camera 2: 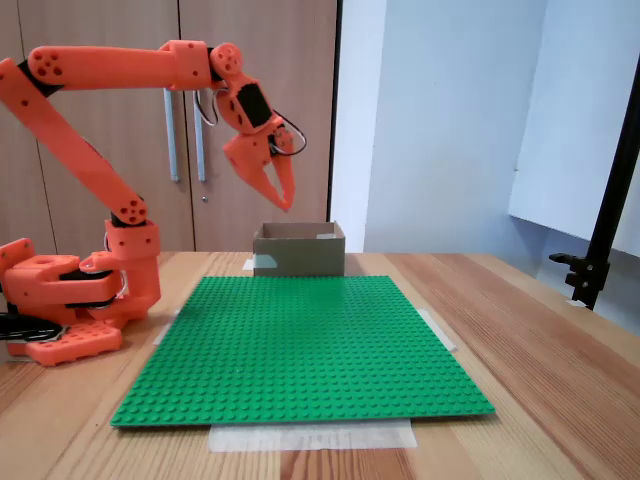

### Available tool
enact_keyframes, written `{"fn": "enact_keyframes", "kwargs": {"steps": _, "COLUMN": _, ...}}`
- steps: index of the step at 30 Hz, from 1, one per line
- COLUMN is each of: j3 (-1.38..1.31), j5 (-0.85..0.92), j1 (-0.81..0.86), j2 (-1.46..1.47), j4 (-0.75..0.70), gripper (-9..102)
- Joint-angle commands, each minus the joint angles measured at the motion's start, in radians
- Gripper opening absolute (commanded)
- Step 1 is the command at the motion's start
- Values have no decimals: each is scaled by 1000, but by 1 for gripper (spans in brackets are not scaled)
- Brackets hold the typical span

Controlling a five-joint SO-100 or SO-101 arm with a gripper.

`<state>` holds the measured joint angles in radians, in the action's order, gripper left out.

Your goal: Pick the red lego block and put it in the box.

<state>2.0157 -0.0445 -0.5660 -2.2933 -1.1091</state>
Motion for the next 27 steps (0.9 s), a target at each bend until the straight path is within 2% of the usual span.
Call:
{"fn": "enact_keyframes", "kwargs": {"steps": 1, "j3": 35, "j5": 15, "j1": 67, "j2": -100, "j4": 14, "gripper": -1}}
{"fn": "enact_keyframes", "kwargs": {"steps": 18, "j3": 393, "j5": 44, "j1": 416, "j2": -466, "j4": 83, "gripper": -1}}
{"fn": "enact_keyframes", "kwargs": {"steps": 27, "j3": 592, "j5": 75, "j1": 525, "j2": -678, "j4": 101, "gripper": -1}}
